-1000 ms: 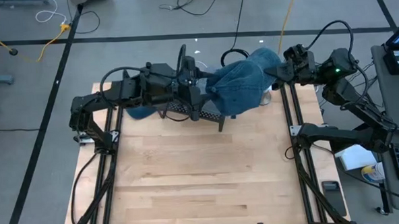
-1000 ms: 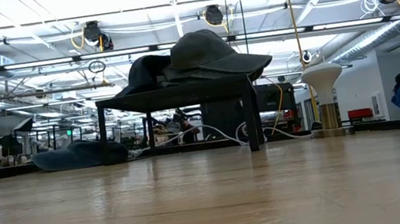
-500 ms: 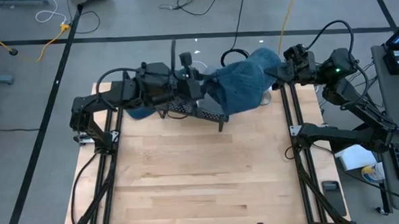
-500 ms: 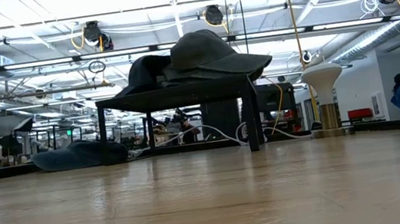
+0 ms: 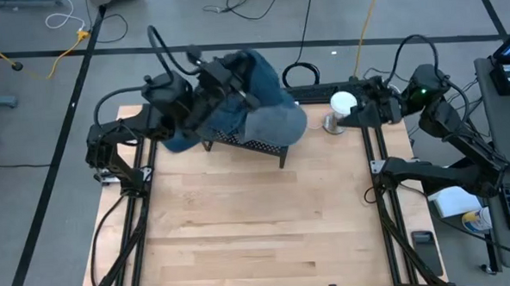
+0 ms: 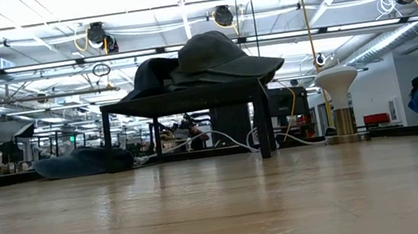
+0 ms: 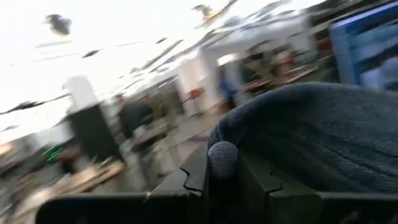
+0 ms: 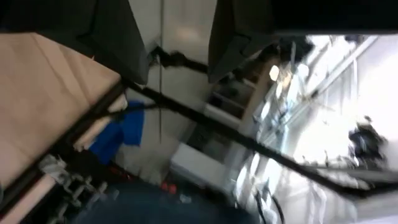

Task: Pick & Place hat
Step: Stack the blue cap on the blue cap on the shelf

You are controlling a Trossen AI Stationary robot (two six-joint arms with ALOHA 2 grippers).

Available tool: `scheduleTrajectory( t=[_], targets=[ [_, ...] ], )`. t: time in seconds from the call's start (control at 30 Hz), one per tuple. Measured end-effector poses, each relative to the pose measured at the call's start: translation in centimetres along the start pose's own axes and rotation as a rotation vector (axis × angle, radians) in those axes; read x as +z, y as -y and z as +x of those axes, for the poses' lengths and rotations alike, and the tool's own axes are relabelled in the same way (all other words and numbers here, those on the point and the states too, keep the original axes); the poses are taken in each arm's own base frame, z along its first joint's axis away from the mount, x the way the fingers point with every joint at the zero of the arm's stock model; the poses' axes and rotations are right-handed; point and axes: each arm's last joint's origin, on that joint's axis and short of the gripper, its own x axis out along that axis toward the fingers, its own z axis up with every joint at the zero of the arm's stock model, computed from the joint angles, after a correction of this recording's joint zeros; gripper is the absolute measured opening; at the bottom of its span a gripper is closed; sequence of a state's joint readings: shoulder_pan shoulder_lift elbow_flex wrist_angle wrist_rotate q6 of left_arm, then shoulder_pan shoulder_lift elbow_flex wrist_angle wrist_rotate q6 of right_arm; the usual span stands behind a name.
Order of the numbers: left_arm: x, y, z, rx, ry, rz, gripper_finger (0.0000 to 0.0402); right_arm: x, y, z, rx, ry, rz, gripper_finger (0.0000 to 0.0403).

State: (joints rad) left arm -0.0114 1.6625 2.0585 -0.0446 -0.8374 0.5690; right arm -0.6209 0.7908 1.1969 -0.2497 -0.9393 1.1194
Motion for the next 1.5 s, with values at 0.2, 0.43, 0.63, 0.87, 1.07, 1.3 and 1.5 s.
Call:
scheduleTrajectory(
  t=[0.2,0.43,0.63,0.87,1.07,1.3,1.5],
  targets=[
    [-0.6,-0.8,-0.2,0.290,-0.203,0.071,0.0047,-0.5,0.0,-0.3,-0.010,-0.014,-0.047,0.0177],
    [-1.3,-1.4,-0.5,0.521,-0.403,0.165,0.0047,-0.1,-0.1,-0.1,0.003,0.001,-0.071,0.0170],
    [-1.9,-2.5,0.3,0.641,-0.443,0.113,0.0047,0.2,0.0,0.1,0.005,0.001,-0.068,0.0171],
    [-3.0,-4.7,2.4,0.676,-0.409,0.083,0.0047,0.2,0.1,0.2,0.008,-0.004,-0.069,0.0171],
    [-4.8,-7.0,4.2,0.343,-0.292,0.050,0.0047,0.2,-0.2,0.2,0.048,-0.035,-0.097,0.0171],
    [-10.2,-11.4,6.4,0.197,-0.503,-0.137,0.0047,0.2,-0.3,0.2,0.054,-0.044,-0.099,0.0171],
    [-12.0,-14.4,6.6,0.343,-0.603,-0.311,0.0047,0.2,-0.3,0.2,0.052,-0.041,-0.103,0.0171]
  ],
)
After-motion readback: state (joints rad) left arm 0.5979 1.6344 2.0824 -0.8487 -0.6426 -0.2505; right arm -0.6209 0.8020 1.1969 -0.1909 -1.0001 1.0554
